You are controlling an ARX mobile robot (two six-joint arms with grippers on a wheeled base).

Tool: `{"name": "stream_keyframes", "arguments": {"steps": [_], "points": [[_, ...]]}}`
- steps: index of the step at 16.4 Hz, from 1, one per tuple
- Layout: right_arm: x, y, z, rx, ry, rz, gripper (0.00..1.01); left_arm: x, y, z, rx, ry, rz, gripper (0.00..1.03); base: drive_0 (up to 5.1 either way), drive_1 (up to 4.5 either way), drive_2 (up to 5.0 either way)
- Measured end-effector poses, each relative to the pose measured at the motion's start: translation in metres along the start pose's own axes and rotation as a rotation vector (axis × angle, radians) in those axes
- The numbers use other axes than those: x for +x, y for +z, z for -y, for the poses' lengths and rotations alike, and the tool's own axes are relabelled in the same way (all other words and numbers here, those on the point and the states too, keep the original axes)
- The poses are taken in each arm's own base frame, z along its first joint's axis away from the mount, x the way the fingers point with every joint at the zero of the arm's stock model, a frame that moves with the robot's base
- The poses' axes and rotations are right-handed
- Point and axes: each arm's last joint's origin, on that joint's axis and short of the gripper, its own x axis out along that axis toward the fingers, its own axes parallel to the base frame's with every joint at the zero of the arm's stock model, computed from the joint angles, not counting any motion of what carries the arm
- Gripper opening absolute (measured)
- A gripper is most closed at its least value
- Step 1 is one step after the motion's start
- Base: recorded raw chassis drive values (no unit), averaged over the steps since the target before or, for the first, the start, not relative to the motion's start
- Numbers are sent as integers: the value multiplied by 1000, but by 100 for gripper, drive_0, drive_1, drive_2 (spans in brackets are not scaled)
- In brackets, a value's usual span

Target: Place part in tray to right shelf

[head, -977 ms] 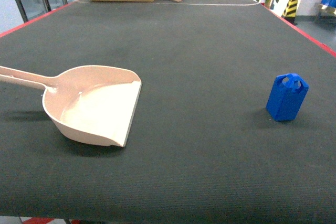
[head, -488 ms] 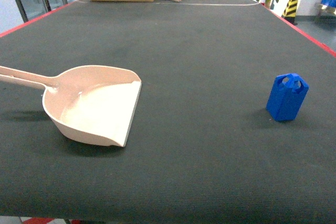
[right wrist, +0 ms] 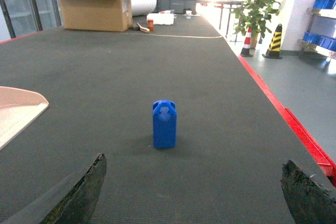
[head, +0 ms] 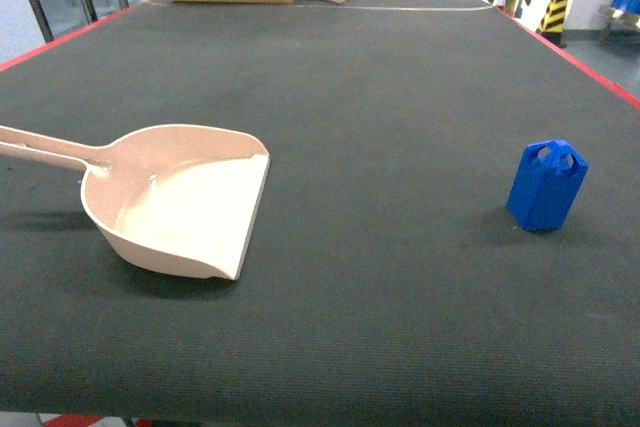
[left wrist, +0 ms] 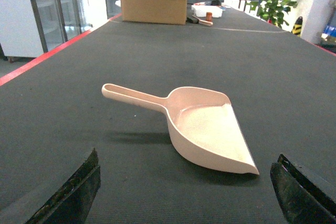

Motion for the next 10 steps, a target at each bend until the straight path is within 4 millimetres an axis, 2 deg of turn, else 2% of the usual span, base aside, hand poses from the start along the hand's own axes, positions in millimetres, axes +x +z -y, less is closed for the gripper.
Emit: {"name": "stream_keyframes", "arguments": {"steps": [10], "points": [[0, 0, 0, 0, 0, -1, 98, 0, 0, 0, 0, 0, 0, 98, 0, 0, 0]]}}
